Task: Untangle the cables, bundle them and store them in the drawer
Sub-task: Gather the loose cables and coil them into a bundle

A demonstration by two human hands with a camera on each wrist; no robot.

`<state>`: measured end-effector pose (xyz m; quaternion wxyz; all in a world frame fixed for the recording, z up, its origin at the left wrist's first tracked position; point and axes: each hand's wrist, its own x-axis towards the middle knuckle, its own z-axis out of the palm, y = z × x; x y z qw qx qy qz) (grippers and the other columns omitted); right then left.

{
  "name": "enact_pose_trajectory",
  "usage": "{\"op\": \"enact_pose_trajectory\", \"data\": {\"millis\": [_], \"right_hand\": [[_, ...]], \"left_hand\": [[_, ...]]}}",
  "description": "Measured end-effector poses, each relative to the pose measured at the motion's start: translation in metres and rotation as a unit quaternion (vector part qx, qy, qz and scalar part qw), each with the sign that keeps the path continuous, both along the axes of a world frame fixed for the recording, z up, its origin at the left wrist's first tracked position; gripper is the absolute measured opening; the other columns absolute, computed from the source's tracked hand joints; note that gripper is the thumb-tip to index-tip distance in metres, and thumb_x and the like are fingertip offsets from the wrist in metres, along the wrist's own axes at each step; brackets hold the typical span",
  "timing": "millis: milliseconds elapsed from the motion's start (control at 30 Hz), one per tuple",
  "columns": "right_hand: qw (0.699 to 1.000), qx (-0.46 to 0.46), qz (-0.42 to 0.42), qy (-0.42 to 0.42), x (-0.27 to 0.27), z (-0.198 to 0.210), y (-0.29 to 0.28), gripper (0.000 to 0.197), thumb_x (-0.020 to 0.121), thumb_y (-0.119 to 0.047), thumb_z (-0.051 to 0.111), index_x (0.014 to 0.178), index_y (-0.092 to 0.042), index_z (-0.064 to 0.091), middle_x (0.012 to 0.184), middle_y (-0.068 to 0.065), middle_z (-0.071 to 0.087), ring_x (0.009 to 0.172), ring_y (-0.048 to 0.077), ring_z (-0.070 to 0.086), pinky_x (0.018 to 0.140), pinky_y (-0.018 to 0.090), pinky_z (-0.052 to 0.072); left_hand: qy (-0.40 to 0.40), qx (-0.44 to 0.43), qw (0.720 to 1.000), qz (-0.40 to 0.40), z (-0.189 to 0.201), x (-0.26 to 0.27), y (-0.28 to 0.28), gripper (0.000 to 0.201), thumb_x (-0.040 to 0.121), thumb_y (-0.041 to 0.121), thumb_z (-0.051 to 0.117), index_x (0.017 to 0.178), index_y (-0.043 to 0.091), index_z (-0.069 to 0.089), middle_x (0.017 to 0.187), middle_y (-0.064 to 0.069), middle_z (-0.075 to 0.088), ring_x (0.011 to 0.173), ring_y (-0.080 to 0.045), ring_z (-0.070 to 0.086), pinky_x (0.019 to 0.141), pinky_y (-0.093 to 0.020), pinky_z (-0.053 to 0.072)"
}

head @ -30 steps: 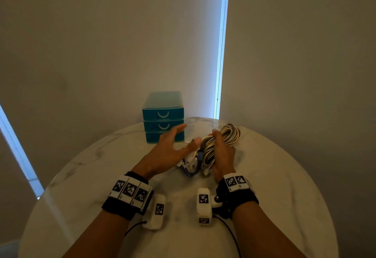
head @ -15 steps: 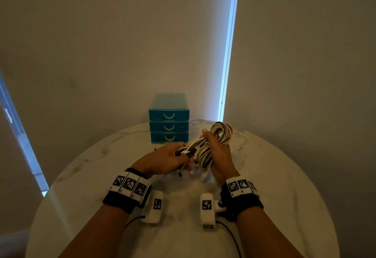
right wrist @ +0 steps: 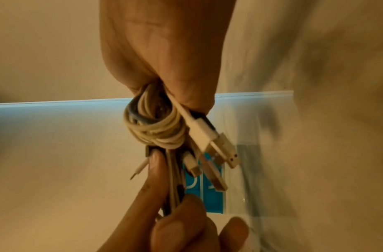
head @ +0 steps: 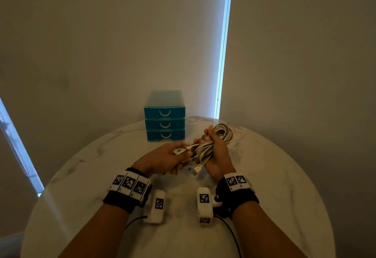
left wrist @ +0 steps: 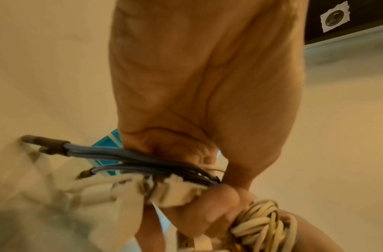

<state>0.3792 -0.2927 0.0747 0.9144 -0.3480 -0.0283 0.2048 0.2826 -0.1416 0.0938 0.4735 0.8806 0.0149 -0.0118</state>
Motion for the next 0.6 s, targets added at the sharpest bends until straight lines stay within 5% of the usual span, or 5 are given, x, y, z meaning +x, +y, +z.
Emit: {"op": "enact_pose_trajectory", "data": {"millis": [133,300,400,500,600], "right_hand": [[0.996,-0.054,-0.068,0.029,0.000,0.002,0.001,0.024,0.102,-0.029,0.072,0.084,-0.015,0.066,0.065,0.002,0.055,0.055,0.017,0.055,0.059,0.033,0.057],[0.961,-0.225,-0.157,0.003,-0.001,0.005,-0.005,0.054,0.088,-0.061,0.080,0.085,-0.008,0.069,0.064,0.003,0.066,0.056,0.020,0.060,0.063,0.036,0.058],[0.936,-0.306,-0.164,-0.065,-0.006,0.010,-0.005,0.055,0.083,-0.066,0.080,0.072,-0.018,0.056,0.056,0.001,0.055,0.046,0.013,0.046,0.047,0.027,0.043],[0.911,-0.364,-0.139,-0.134,-0.009,0.013,-0.008,0.058,0.081,-0.068,0.081,0.068,-0.021,0.049,0.048,-0.005,0.049,0.043,0.010,0.041,0.049,0.030,0.040],[0.884,-0.405,-0.084,-0.220,-0.016,0.015,-0.007,0.061,0.084,-0.073,0.075,0.063,-0.023,0.046,0.045,-0.007,0.046,0.044,0.009,0.041,0.049,0.028,0.040]], "left_hand": [[0.004,0.066,0.997,0.050,0.001,-0.001,0.003,0.045,0.093,0.058,0.074,0.121,0.026,0.061,0.088,0.005,0.077,0.072,-0.008,0.068,0.070,-0.027,0.054],[-0.034,0.220,0.975,0.024,0.005,-0.004,0.003,0.033,0.098,0.056,0.069,0.118,0.029,0.068,0.110,0.002,0.076,0.097,-0.015,0.070,0.093,-0.040,0.058],[-0.077,0.282,0.956,-0.004,0.006,-0.002,-0.003,0.034,0.104,0.055,0.059,0.108,0.025,0.075,0.104,0.002,0.077,0.092,-0.015,0.069,0.091,-0.040,0.058],[-0.126,0.293,0.948,-0.007,0.011,-0.005,-0.006,0.032,0.105,0.052,0.059,0.089,0.029,0.074,0.090,0.009,0.076,0.082,-0.006,0.067,0.081,-0.031,0.055],[-0.142,0.265,0.954,0.005,0.015,-0.008,-0.002,0.032,0.104,0.048,0.063,0.087,0.024,0.077,0.089,0.010,0.077,0.083,-0.005,0.068,0.081,-0.027,0.053]]}}
